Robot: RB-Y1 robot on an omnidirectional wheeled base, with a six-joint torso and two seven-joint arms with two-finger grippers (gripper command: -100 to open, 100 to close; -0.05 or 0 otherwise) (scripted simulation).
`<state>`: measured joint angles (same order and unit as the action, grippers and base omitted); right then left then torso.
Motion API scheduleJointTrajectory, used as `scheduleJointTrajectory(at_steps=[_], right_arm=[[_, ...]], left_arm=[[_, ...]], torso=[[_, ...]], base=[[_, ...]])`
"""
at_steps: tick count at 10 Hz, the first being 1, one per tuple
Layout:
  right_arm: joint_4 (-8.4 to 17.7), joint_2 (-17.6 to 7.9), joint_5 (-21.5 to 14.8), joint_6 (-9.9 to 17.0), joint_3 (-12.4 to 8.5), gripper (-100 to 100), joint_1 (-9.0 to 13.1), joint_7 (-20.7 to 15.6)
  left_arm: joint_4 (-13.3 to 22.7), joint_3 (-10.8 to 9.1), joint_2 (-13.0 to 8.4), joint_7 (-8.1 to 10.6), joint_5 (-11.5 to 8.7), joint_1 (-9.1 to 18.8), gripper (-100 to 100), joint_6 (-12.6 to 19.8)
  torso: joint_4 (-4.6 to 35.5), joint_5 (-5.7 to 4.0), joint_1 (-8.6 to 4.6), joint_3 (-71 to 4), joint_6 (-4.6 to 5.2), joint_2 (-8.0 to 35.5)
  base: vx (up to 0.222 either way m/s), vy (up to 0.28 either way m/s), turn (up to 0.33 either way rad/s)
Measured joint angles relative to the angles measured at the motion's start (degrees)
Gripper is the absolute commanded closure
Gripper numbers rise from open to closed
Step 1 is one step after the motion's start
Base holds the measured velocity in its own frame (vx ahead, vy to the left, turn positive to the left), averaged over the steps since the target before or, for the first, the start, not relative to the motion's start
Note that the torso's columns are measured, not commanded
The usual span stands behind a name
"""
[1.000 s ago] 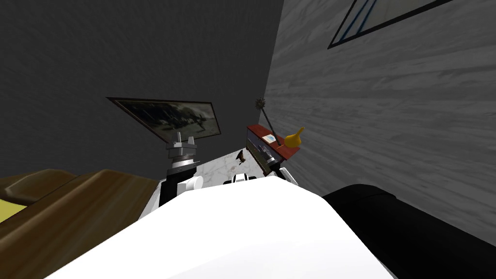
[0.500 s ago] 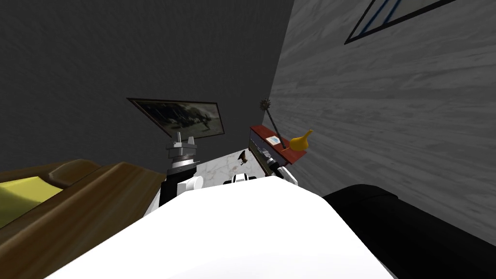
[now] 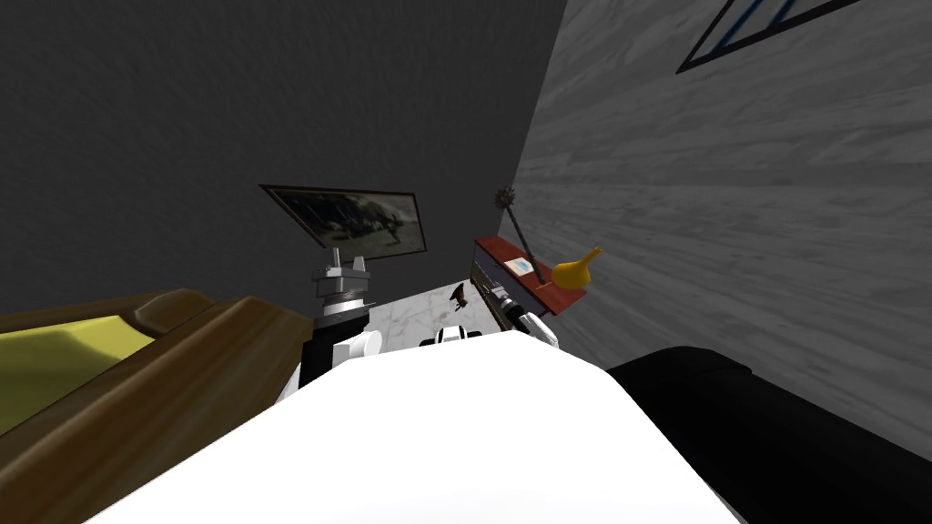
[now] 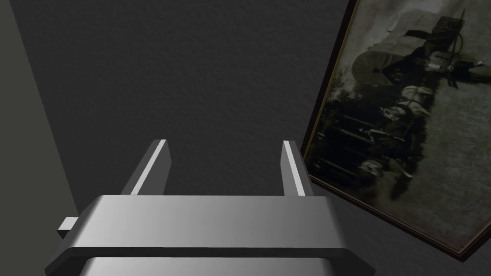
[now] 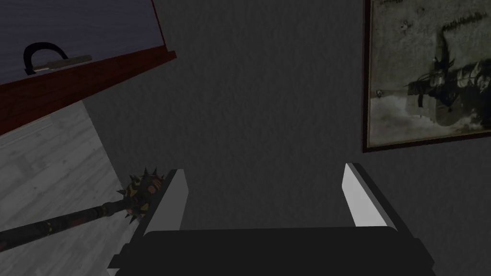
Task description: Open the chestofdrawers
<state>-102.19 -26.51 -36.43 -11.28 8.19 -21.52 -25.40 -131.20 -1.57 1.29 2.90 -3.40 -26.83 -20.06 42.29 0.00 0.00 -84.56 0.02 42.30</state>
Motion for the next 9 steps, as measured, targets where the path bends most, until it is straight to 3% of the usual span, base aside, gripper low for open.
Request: scheduleJointTrajectory(at_steps=[4, 7, 9], right_arm=[[3.7, -2.8, -5.1, 3.8, 1.5, -100, 1.3, -3.4], [8.8, -5.4, -9.8, 7.1, 2.9, -100, 3.6, -6.8], [12.1, -7.8, -13.2, 9.0, 3.5, -100, 4.0, -9.6]], left_arm=[[0.0, 0.0, 0.0, 0.0, 0.0, 0.0, 0, 0.0], [0.0, 0.0, 0.0, 0.0, 0.0, 0.0, 0, 0.0], [0.0, 0.0, 0.0, 0.0, 0.0, 0.0, 0, 0.0]], torso=[[0.0, 0.0, -0.01, 0.0, 0.02, 0.0], [0.0, -0.01, -0.03, 0.0, 0.03, 0.0], [0.0, 0.01, 0.01, 0.0, -0.03, 0.0]], base=[[0.022, 0.003, 0.112], [0.034, -0.001, 0.138], [0.031, -0.001, 0.153]])
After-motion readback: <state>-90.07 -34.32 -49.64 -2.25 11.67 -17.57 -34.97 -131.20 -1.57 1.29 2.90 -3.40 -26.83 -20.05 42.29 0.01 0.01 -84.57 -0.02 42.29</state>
